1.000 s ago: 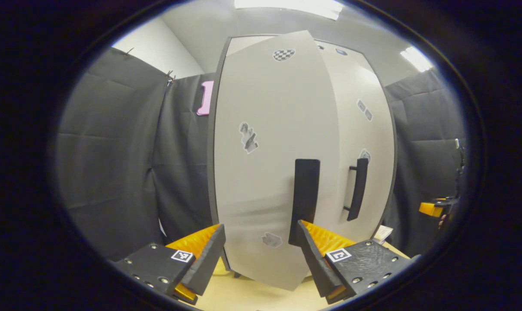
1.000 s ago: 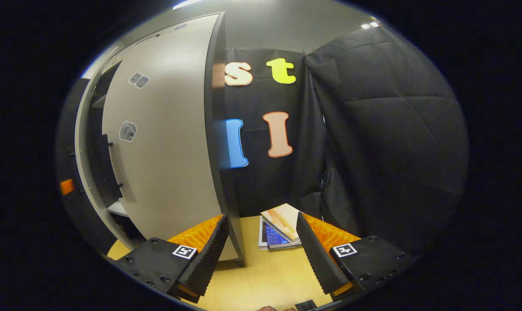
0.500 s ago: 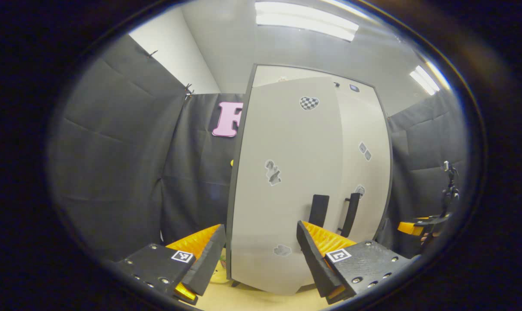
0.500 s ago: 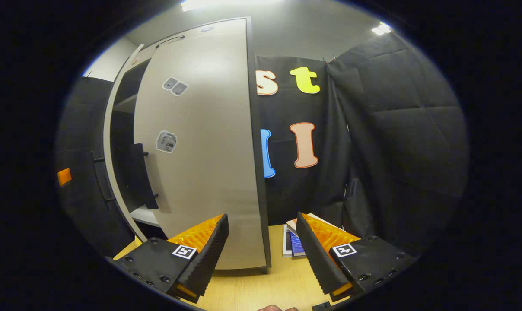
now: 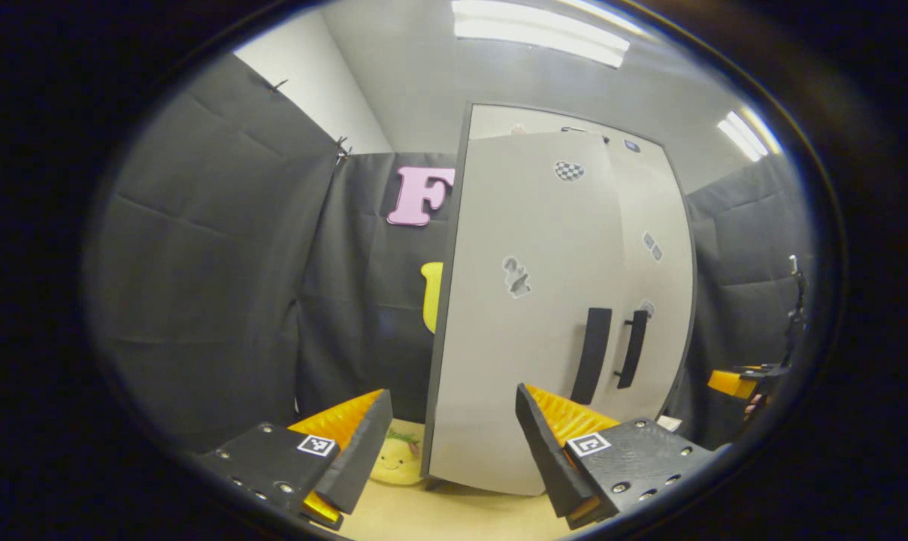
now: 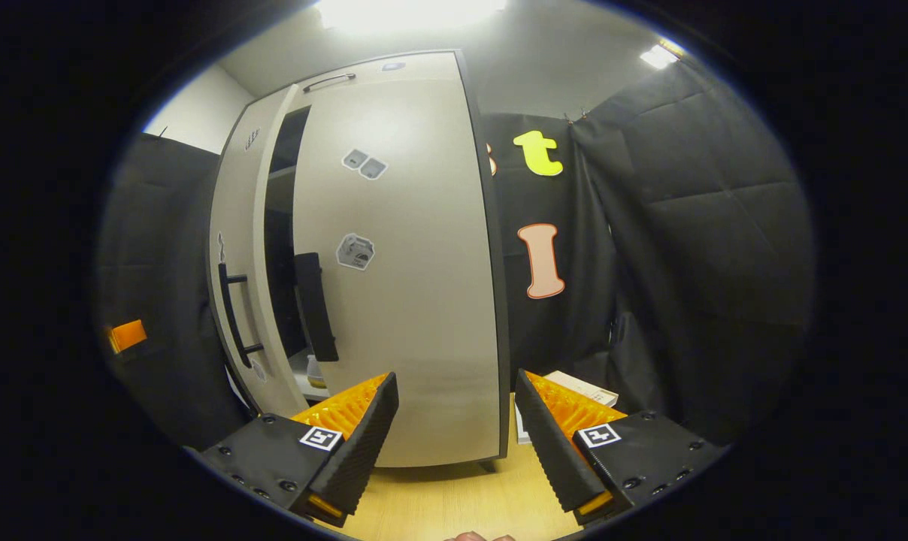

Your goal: Grab one shoe with the right hand and put it into the shoe cabinet, grab the other shoe with the left hand and put it into the shoe cabinet; then close the right door with the right hand and the left door with the left hand.

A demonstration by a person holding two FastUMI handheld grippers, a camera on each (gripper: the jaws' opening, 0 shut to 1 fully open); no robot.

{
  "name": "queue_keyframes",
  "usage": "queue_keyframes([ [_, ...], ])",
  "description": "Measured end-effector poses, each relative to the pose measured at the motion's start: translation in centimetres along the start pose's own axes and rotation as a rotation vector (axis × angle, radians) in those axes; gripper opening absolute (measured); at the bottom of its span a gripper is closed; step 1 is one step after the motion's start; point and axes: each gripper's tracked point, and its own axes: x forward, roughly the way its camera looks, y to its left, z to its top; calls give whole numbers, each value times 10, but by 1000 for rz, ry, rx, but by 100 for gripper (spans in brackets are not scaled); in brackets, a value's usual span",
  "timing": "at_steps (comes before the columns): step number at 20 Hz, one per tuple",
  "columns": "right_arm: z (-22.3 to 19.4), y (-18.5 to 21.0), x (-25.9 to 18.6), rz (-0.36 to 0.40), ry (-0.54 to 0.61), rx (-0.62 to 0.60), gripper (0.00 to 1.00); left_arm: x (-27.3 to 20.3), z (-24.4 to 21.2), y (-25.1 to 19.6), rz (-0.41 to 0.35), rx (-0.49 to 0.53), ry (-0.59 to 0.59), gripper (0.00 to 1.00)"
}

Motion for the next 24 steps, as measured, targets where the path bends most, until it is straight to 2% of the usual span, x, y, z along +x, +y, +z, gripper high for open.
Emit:
queue_keyframes([
  [2, -5, 2, -15, -32, -1, 13, 98, 8, -5, -2, -38, 31, 10, 93],
  [5, -5, -4, -32, -96, -11, 11, 98, 19, -11, -10, -96, 17, 15, 94],
  [12, 9, -27, -46, -178, -44, 11, 98, 31, -22, -27, -143, 3, 11, 94],
  [16, 7, -24, -40, -164, -35, 17, 98, 37, -30, -31, -150, 10, 22, 95],
  [19, 3, -19, -34, -137, -14, 6, 98, 39, -36, -31, -132, -15, 40, 93],
  [21, 2, -15, -30, -123, -14, 7, 98, 36, -39, -32, -127, -36, 46, 95],
  [24, -5, -7, -26, -101, 1, 12, 98, 27, -42, -23, -113, -22, 52, 95],
])
